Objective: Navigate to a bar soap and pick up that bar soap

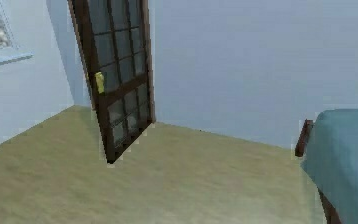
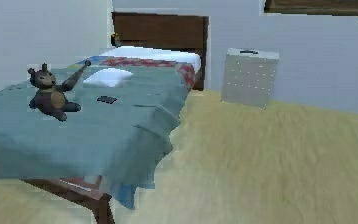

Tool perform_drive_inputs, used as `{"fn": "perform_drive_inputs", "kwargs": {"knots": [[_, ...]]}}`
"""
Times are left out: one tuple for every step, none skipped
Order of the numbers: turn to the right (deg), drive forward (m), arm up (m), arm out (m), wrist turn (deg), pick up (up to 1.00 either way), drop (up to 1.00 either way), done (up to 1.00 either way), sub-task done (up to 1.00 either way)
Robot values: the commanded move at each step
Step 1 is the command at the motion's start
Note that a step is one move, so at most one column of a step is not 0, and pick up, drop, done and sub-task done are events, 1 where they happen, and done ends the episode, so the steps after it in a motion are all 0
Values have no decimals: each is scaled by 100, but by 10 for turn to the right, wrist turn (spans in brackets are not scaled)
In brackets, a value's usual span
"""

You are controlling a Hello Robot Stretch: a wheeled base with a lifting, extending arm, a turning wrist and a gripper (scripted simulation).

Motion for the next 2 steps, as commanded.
{"fn": "perform_drive_inputs", "kwargs": {"knots": [[-210,0,0,0,0,0,0,0,0],[0,65,0,0,0,0,0,0,0]]}}
